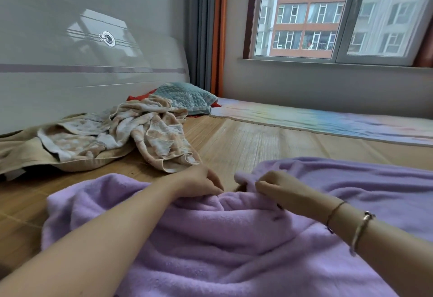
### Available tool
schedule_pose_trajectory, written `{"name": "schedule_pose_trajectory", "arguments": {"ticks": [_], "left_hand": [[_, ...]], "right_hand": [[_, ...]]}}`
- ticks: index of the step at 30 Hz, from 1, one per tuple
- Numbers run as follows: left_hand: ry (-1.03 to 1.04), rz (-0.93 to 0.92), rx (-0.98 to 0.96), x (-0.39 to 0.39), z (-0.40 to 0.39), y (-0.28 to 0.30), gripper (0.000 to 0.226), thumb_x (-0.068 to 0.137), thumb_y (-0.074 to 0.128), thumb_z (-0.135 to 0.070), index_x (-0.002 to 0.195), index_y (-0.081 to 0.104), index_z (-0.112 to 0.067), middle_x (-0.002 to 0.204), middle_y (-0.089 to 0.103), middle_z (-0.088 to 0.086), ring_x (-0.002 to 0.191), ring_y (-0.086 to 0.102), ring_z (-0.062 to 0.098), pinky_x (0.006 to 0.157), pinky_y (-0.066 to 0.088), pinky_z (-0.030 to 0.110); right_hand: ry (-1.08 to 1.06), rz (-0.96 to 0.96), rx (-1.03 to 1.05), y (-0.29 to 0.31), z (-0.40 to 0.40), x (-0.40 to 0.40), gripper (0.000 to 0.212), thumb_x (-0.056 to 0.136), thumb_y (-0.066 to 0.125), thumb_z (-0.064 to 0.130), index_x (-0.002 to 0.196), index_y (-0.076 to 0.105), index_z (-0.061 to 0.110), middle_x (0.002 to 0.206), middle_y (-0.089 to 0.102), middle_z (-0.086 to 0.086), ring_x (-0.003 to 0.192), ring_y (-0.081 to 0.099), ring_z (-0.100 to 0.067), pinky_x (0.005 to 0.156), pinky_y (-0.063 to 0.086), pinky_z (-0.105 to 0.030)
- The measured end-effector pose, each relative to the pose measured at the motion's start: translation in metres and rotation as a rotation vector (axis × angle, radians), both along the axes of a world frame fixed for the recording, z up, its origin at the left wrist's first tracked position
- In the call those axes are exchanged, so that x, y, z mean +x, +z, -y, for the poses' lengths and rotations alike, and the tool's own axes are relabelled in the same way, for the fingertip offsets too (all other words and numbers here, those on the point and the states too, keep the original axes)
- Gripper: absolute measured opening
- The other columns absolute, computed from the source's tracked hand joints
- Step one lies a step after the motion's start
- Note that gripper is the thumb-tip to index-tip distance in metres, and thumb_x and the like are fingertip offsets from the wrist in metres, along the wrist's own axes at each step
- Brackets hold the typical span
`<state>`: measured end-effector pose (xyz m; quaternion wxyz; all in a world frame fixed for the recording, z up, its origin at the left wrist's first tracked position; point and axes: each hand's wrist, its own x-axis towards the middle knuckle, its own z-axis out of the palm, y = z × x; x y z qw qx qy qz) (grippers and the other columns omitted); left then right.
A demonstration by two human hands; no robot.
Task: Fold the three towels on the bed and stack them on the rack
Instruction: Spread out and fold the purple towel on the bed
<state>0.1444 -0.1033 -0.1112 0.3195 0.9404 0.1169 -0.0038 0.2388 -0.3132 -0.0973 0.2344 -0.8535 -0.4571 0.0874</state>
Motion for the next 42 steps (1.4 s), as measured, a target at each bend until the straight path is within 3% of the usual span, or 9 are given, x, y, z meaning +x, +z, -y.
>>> {"name": "schedule_pose_trajectory", "arguments": {"ticks": [4,10,15,18,25,28,32,37,42], "left_hand": [[-0.080,-0.175,0.024,-0.014,0.018,0.011,0.027,0.069,0.065,-0.047,0.091,0.073,-0.034,0.088,0.075,-0.004,0.080,0.067,0.012,0.082,0.057,0.034],[-0.112,-0.218,0.016,-0.022,0.036,0.004,0.032,0.081,0.062,-0.055,0.105,0.066,-0.034,0.104,0.071,-0.008,0.098,0.065,0.011,0.092,0.050,0.030],[-0.057,-0.033,-0.058,-0.023,0.038,0.012,0.049,0.072,0.062,-0.068,0.106,0.064,-0.033,0.098,0.070,-0.013,0.090,0.065,0.006,0.081,0.051,0.027],[-0.004,0.153,-0.240,-0.017,0.038,0.016,0.036,0.065,0.070,-0.054,0.088,0.066,-0.026,0.080,0.068,-0.014,0.079,0.061,0.005,0.076,0.050,0.024],[-0.029,0.103,0.150,-0.024,0.030,0.019,0.037,0.058,0.070,-0.048,0.079,0.055,-0.022,0.071,0.057,-0.008,0.072,0.057,0.015,0.064,0.045,0.028],[-0.082,0.000,-0.106,-0.038,0.040,0.021,0.051,0.073,0.063,-0.070,0.073,0.068,-0.020,0.061,0.057,-0.011,0.060,0.049,0.007,0.062,0.043,0.025],[0.107,0.173,-0.135,-0.039,0.040,0.023,0.015,0.088,0.066,-0.027,0.099,0.066,-0.017,0.076,0.065,-0.005,0.065,0.057,0.009,0.055,0.048,0.021],[0.231,-0.145,0.173,-0.047,0.037,0.019,0.031,0.073,0.062,-0.035,0.098,0.052,-0.019,0.086,0.062,-0.004,0.076,0.058,0.013,0.062,0.044,0.025],[0.238,-0.072,0.138,-0.041,0.037,0.020,0.011,0.080,0.059,-0.024,0.071,0.058,-0.018,0.063,0.057,-0.002,0.062,0.054,0.016,0.061,0.047,0.026]], "right_hand": [[-0.134,0.151,-0.148,0.009,-0.008,-0.008,0.054,0.090,0.042,0.060,0.067,0.052,0.012,0.053,0.057,-0.004,0.044,0.057,-0.018,0.053,0.050,-0.028],[-0.081,0.438,-0.460,0.008,-0.032,-0.004,0.023,0.096,0.043,0.039,0.081,0.047,0.022,0.085,0.047,0.004,0.094,0.058,-0.021,0.080,0.044,-0.033],[-0.151,-0.526,0.689,0.031,-0.019,-0.001,0.018,0.103,0.037,0.017,0.085,0.040,0.015,0.076,0.048,-0.001,0.061,0.048,-0.008,0.046,0.044,-0.017],[-0.161,-0.852,0.936,0.034,-0.003,0.010,0.015,0.101,0.036,0.010,0.087,0.042,0.015,0.082,0.046,-0.006,0.062,0.046,-0.014,0.041,0.044,-0.023],[-0.263,0.001,-0.188,0.002,0.052,0.011,0.017,0.072,0.053,0.021,0.087,0.055,0.014,0.077,0.059,-0.004,0.074,0.059,-0.022,0.054,0.043,-0.026],[-0.427,0.190,0.079,-0.004,0.055,0.002,0.025,0.075,0.055,0.021,0.097,0.046,0.013,0.091,0.049,0.000,0.086,0.058,-0.027,0.059,0.038,-0.031],[-0.319,0.187,0.489,0.005,0.037,-0.009,0.016,0.088,0.052,0.017,0.102,0.046,0.021,0.110,0.050,-0.002,0.093,0.054,-0.020,0.075,0.043,-0.034],[-0.236,0.174,-0.092,-0.001,0.022,-0.011,0.039,0.087,0.053,0.042,0.118,0.057,0.018,0.112,0.061,-0.007,0.114,0.048,-0.022,0.094,0.042,-0.032],[-0.294,0.077,-0.163,0.008,0.017,-0.006,0.021,0.081,0.056,0.024,0.090,0.067,0.010,0.084,0.062,-0.012,0.088,0.059,-0.026,0.066,0.046,-0.027]]}}
